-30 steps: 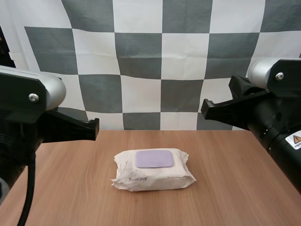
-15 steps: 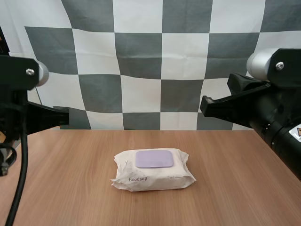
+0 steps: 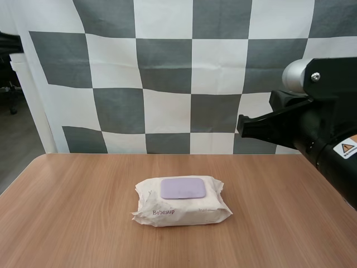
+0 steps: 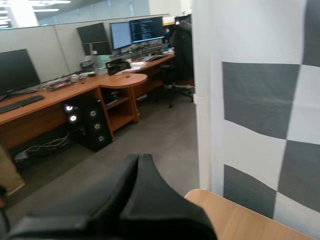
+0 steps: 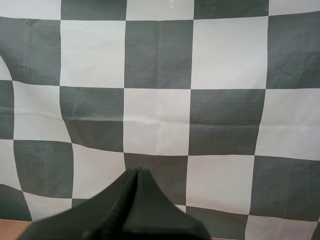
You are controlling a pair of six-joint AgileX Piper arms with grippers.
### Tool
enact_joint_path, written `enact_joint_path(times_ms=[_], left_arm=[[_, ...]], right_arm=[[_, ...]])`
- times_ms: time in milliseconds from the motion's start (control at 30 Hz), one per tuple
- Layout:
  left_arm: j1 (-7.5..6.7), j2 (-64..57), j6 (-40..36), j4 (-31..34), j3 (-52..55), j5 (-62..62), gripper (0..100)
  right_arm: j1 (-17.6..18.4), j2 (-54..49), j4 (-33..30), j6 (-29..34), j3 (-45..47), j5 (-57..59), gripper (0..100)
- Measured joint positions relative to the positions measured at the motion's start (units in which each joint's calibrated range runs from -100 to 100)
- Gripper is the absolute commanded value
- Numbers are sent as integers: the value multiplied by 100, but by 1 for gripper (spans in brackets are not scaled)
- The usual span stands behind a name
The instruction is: Open the wet wipes lid
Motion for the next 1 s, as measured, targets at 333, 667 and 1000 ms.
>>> enact_joint_path(times_ms=[333, 667, 1000], left_arm=[[437, 1243, -732, 1719, -817, -386, 0], [1533, 2060, -1143, 2662, -817, -1626, 0], [2701, 2416, 302, 1098, -804, -3235, 0]], right_arm=[[0, 47, 13, 0, 0, 0, 0], [214, 86, 13, 0, 0, 0, 0], [214, 97, 13, 0, 0, 0, 0]])
